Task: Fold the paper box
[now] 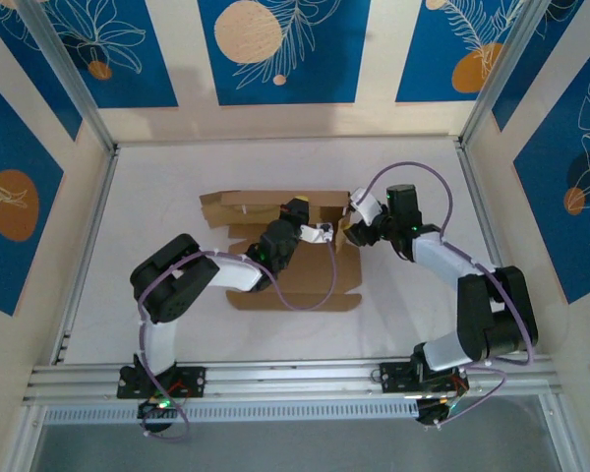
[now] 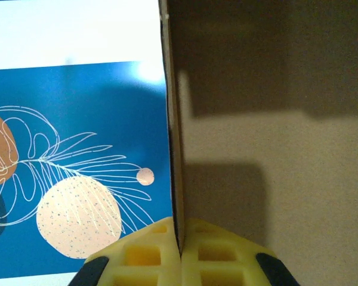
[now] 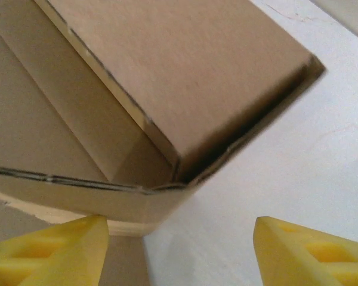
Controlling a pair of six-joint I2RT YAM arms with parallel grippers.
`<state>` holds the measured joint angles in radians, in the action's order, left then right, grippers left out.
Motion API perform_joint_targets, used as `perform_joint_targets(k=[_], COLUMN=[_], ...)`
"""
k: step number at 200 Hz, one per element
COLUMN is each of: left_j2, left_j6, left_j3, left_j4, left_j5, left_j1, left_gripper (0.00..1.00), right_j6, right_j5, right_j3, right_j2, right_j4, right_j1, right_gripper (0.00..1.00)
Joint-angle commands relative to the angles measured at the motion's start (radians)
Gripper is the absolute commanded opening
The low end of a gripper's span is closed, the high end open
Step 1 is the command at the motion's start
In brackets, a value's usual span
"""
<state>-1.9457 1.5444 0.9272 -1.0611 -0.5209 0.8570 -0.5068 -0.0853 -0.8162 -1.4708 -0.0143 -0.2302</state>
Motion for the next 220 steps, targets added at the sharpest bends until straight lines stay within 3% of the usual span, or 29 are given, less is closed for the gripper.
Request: perform_joint_targets(k=[1, 88, 180, 220], left_j2=[0.002, 0.053, 0.108, 0.139], left_j6=[-0.011, -0.051, -0.149, -0.25], left_j3=[-0.024, -0.039, -0.006, 0.021], left_j4=[0.11, 0.173, 0.32, 0.419], left_j5=[0.047, 0.072, 0.07, 0.062], left_j1=[0.025, 0.024, 0.022, 0.022], left_gripper=[0.0, 0.0, 0.0, 0.0], right_j6=[-0.023, 0.011, 0.065, 0.178], right_j5=[-0.005, 0.086, 0.142, 0.167], right_j3=[-0.043, -0.079, -0.119, -0.133], right_j2=[-0.027, -0.112, -0.155, -0.154], right_j4=[-0.046, -0.119, -0.101, -0.055], right_j1=[-0.016, -0.036, -0.069, -0.082], right_gripper=[0.67, 0.71, 0.52, 0.54])
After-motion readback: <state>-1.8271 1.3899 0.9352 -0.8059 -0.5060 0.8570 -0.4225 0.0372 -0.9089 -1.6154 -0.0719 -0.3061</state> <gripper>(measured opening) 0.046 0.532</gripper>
